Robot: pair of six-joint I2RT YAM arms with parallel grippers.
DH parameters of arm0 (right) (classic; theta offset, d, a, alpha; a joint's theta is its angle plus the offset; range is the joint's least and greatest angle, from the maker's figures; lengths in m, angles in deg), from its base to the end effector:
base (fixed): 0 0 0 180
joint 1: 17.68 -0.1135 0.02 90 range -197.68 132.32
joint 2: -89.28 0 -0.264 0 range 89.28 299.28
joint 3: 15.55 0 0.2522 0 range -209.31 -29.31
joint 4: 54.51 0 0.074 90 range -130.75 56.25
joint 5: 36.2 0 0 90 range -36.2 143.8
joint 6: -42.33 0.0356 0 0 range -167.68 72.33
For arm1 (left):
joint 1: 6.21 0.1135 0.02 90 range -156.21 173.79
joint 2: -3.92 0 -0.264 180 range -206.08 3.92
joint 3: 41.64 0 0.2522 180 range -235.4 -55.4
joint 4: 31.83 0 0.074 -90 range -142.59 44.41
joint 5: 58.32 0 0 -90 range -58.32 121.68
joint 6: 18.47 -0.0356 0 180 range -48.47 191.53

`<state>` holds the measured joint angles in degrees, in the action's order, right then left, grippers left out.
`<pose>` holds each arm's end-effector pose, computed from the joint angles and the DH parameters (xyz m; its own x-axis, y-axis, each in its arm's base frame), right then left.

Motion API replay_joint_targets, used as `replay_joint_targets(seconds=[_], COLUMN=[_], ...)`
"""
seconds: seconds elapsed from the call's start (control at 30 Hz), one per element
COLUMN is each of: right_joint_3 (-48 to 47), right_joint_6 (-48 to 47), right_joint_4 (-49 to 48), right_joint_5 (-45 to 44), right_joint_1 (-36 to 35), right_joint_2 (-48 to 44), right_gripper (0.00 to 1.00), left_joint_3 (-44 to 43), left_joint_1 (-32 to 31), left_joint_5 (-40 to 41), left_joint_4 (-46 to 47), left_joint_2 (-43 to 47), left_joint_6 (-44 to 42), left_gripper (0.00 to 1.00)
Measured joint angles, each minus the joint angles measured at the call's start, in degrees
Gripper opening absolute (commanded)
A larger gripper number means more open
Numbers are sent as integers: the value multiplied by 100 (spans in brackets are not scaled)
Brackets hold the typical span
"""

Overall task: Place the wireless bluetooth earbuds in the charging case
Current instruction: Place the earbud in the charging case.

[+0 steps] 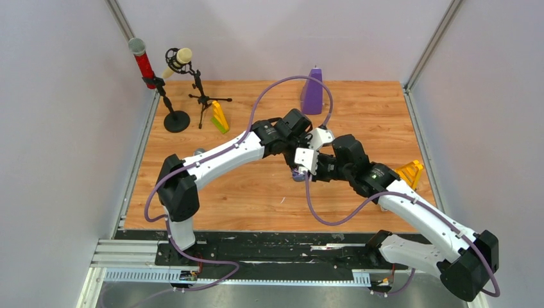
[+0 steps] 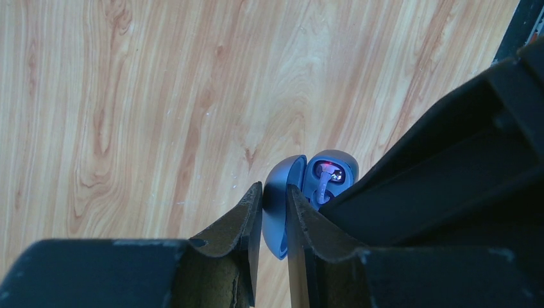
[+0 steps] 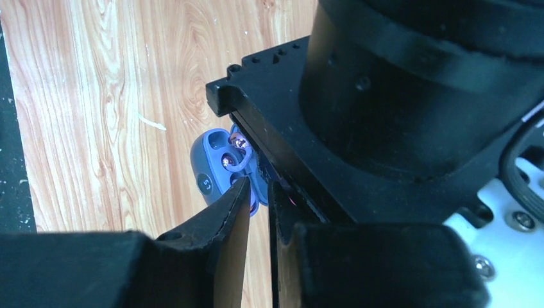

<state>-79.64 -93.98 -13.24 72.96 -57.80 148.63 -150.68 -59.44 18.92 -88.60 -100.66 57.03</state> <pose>0.1632 0.1528 0.2974 0.2715 -0.6644 -0.6963 -0.8889 0.1042 -0.4461 0.2358 -0.3286 0.3026 -0.2428 0.7328 -0.6357 0.9532 0.3018 -0.0161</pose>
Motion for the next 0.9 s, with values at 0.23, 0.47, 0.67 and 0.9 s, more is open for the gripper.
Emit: replay_joint_targets(seconds=[0.23, 0.47, 0.67, 0.9], right_joint_3=[201, 227, 229, 229], right_joint_6=[658, 1241, 1517, 1672], right_joint_4=[-369, -592, -748, -1067], right_joint_5=[129, 275, 234, -11], right_joint_1=[61, 72, 94, 94], right_joint_2=[7, 319, 374, 529], right_gripper=[21, 21, 21, 22], left_joint_3=[0, 0, -2, -15], left_joint_1=[11, 66, 83, 127], left_joint_5=[114, 332, 498, 811], left_joint_4=[2, 11, 68, 138], left_joint_2=[0, 0, 0, 0], left_joint_6=[85, 297, 509, 776], left_gripper=[27, 27, 26, 26])
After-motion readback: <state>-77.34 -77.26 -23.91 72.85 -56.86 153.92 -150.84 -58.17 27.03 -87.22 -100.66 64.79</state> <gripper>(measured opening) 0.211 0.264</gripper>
